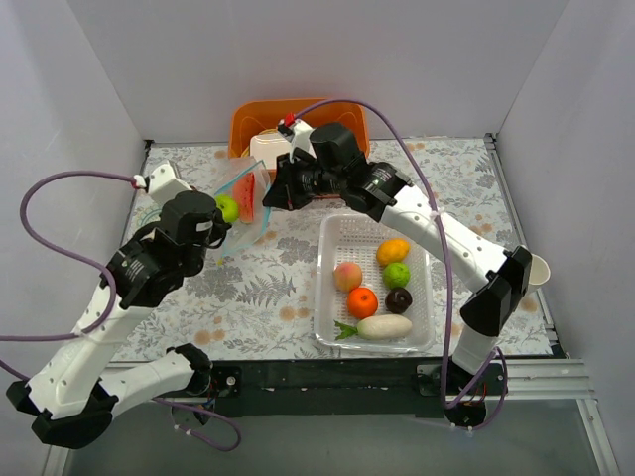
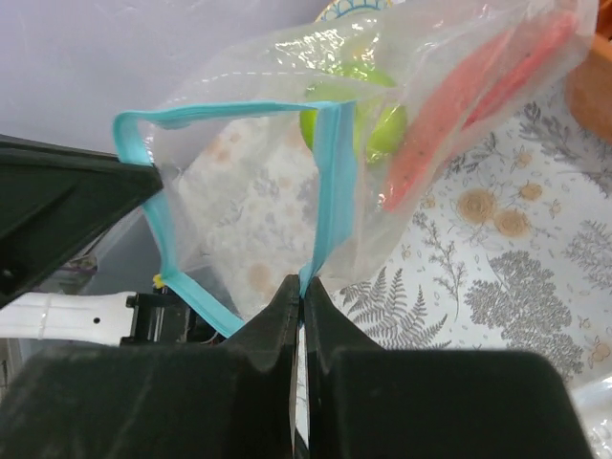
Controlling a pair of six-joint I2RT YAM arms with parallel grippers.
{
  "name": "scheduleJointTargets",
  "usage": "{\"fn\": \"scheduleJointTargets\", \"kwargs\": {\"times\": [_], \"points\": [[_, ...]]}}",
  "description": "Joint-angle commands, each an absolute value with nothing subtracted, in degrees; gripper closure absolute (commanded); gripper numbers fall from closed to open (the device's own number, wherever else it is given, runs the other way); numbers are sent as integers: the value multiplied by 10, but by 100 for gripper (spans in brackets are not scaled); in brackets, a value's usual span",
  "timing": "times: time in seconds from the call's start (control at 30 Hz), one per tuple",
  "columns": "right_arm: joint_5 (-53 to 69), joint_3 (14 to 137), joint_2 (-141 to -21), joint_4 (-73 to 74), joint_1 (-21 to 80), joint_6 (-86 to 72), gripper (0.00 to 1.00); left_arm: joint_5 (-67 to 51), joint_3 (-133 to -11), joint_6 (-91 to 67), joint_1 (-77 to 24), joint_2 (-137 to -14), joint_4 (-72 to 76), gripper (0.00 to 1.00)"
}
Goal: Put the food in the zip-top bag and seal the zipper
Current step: Adjust the zipper food storage bag at the center of the board.
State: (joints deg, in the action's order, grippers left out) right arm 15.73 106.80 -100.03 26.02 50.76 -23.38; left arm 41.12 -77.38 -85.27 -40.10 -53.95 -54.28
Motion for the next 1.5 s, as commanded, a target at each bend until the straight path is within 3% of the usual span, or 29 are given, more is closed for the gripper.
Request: {"fn": "scheduleJointTargets", "kwargs": {"times": [0.0,0.37,0.5,0.8,1.03,1.3,1.47], "points": [[173,1069,-1039,320,496,-254,95,403,-782,-856,-403,-595,-622,100],[196,1072,-1052,307,483,-236,91,322,-943,-821,-403,-628,-680,100],[189,1088,-1070,327,472,-231,89,326,-885,-828,-403,-608,-668,100],[198,1133,-1145,386,465,-208,87,208,-710,-866,-403,-624,-593,100],[244,1113,-1130,344,466,-215,87,275,-711,-876,-403,-612,-613,100],[286,1128,-1150,295,474,-251,87,384,-832,-879,-403,-623,-706,100],[273,1148,-1200,318,475,-262,88,380,-817,-873,-403,-615,-717,100]]}}
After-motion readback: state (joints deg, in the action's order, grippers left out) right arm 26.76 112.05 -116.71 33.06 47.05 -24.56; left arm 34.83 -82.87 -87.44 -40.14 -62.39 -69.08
